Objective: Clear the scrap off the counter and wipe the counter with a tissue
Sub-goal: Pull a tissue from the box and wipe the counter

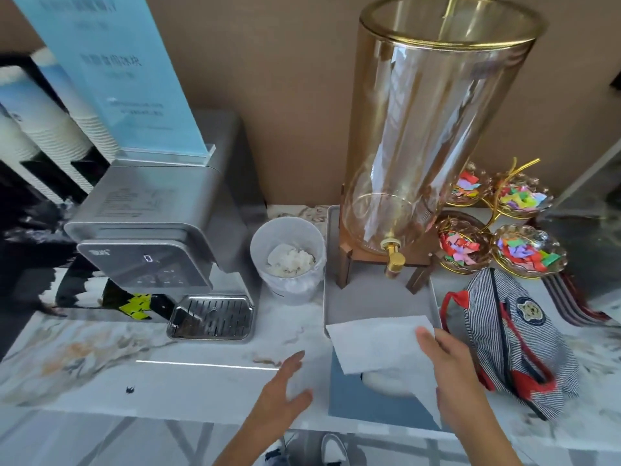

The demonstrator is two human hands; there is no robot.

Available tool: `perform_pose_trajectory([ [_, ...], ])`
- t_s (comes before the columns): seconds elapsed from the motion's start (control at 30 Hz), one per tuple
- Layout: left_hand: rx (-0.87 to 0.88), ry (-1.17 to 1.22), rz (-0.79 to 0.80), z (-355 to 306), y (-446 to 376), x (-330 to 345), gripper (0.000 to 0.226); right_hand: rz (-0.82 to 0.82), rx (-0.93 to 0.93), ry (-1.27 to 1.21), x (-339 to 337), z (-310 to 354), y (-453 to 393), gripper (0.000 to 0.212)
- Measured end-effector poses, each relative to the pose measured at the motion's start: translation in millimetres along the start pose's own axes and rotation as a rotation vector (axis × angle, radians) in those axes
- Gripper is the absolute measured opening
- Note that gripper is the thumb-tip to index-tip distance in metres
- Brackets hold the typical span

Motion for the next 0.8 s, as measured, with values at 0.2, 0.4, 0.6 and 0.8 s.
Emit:
perform_pose_trajectory([
  [0.2, 0.102, 0.504, -0.017, -59, 16, 8, 0.079, 0.159, 0.229, -0.19, 36, 8, 4, 0.018],
  [0.4, 0.058, 0.427, -0.4, -48, 45, -25, 0.033, 0.276, 0.297, -0.192, 76, 2, 2, 0.046],
  [0.6, 0.038, 0.524, -0.681, -28, 93, -56, 0.019, 0.625, 0.013, 0.191, 136, -6, 10, 0.044],
  [0.8, -0.038, 0.582, -0.906, 9, 145, -92, 0.01, 0.873, -0.306, 0.514, 205, -11, 37, 0.047],
])
Point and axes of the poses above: each hand's wrist, its own y-axis away from the middle knuckle, its own x-axis out of the palm, z = x × y, the point moved 3 cm from there along -y, towards the middle knuckle
